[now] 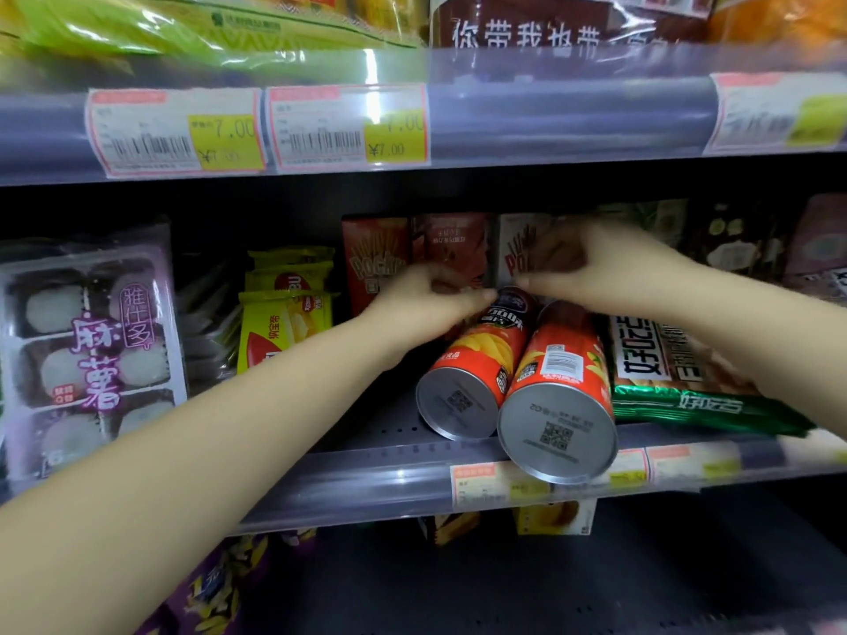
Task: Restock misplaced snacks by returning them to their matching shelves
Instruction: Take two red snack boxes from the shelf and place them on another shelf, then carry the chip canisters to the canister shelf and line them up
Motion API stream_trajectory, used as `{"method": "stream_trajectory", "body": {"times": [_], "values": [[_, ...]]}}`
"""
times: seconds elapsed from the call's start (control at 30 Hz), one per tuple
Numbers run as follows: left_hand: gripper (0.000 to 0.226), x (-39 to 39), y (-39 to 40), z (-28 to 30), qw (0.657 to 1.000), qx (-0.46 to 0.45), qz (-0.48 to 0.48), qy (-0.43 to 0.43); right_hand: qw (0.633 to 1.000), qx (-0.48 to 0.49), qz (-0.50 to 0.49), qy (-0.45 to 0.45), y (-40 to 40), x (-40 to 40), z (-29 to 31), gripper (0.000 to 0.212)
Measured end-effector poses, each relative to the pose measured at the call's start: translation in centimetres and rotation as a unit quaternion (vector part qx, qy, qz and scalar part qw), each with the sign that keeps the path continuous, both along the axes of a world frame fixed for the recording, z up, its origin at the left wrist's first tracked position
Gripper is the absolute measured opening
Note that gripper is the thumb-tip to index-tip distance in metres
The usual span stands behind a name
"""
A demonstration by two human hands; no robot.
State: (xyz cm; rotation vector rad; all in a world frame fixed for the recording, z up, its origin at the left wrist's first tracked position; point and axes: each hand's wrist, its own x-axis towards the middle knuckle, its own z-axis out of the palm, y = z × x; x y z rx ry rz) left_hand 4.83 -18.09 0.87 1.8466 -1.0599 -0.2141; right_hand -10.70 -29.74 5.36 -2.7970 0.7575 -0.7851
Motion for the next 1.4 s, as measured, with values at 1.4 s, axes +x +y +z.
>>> {"method": "stream_trajectory", "body": {"times": [1.4], "values": [[0.070, -1.2, 12.0, 1.1, 0.983, 0.160, -0.023, 0.086, 0.910, 0.413, 0.015, 0.026, 7.0, -1.0, -2.9, 0.068]]}}
